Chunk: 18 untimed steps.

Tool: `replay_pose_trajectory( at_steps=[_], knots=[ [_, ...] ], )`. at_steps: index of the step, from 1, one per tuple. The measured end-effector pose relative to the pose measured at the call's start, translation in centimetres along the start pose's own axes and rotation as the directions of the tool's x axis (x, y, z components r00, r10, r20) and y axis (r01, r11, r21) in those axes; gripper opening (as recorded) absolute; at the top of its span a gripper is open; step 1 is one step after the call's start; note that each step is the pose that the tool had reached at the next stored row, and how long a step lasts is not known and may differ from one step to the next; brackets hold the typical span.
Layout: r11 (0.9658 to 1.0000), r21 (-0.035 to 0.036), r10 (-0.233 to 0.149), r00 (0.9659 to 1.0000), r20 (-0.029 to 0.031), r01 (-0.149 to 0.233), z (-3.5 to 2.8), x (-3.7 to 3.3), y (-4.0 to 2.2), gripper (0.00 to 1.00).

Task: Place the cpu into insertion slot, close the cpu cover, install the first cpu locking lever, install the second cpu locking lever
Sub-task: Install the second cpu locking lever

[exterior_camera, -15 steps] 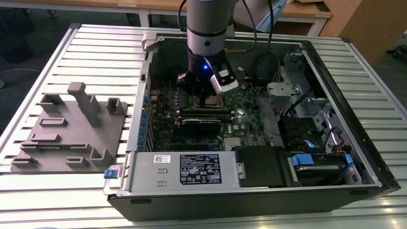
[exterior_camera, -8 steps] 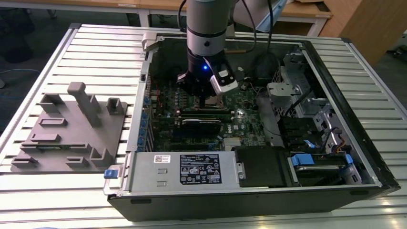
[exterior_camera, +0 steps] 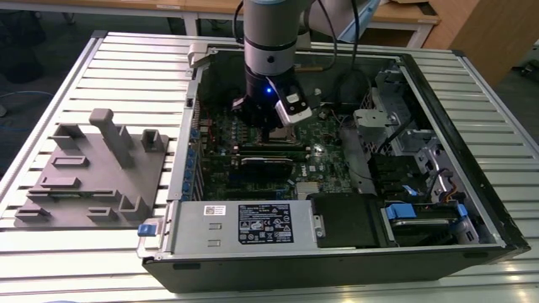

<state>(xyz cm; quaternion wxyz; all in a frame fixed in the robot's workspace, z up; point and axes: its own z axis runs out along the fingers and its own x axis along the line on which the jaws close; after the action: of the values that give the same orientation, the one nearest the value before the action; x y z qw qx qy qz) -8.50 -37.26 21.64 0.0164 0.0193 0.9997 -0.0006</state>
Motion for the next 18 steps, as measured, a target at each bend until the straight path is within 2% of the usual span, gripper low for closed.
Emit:
replay_pose_trajectory(
  at_steps=[14, 16, 18],
  knots=[
    [1.0000, -0.0005, 0.000, 1.0000, 0.0000, 0.000, 0.64, 0.48, -0.02, 0.11],
    [1.0000, -0.0044, 0.000, 1.0000, -0.0002, 0.000, 0.65, 0.60, -0.02, 0.11],
    [1.0000, -0.0055, 0.000, 1.0000, -0.0001, 0.000, 0.68, 0.70, -0.02, 0.11]
  ],
)
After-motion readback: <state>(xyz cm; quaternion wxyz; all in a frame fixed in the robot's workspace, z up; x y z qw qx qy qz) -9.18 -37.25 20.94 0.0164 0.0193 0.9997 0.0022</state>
